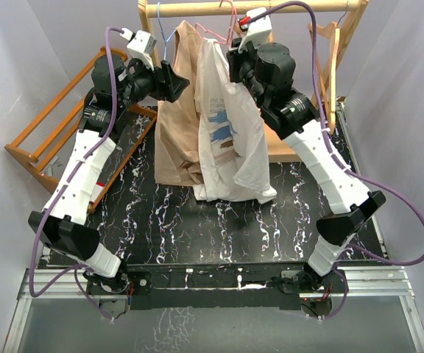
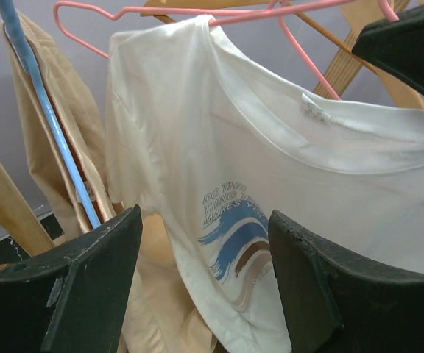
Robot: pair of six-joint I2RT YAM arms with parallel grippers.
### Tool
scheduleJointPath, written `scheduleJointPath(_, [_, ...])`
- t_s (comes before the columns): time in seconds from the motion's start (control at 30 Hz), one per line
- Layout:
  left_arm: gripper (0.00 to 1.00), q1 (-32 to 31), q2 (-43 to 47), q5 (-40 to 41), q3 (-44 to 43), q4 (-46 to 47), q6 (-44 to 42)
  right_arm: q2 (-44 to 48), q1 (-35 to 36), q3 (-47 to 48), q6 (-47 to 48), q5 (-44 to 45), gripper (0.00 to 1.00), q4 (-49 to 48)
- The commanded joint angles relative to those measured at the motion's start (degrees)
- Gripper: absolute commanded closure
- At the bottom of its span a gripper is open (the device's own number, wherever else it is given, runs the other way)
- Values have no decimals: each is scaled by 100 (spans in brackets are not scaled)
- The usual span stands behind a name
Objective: Place the t-shirt on the hanger
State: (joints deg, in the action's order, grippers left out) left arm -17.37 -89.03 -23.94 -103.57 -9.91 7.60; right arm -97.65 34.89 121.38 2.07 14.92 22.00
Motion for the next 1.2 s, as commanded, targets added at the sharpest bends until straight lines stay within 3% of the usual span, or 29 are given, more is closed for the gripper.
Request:
scheduleJointPath(0.0, [33, -4, 411, 92, 105, 62, 31, -190, 50, 707, 280, 149, 92, -958])
scheduleJointPath(0.43, [33, -4, 524, 238, 311, 112, 58, -1043, 259, 1002, 953, 889, 92, -1151])
scheduleJointPath(0.73, [33, -4, 596, 386, 445, 108, 65, -1146, 384, 316, 1283, 1786, 92, -1611])
scheduleJointPath(0.93, [32, -4, 656, 494, 504, 49, 105, -845, 381, -369, 968, 1588, 92, -1768])
scheduleJointPath(1.0, [31, -4, 678, 528, 491, 36, 95, -776, 383, -286, 803, 1307, 83, -1450])
scheduleJointPath(1.17, [27, -4, 753, 504, 384, -57, 43, -405, 369, -88, 283, 546, 48, -706])
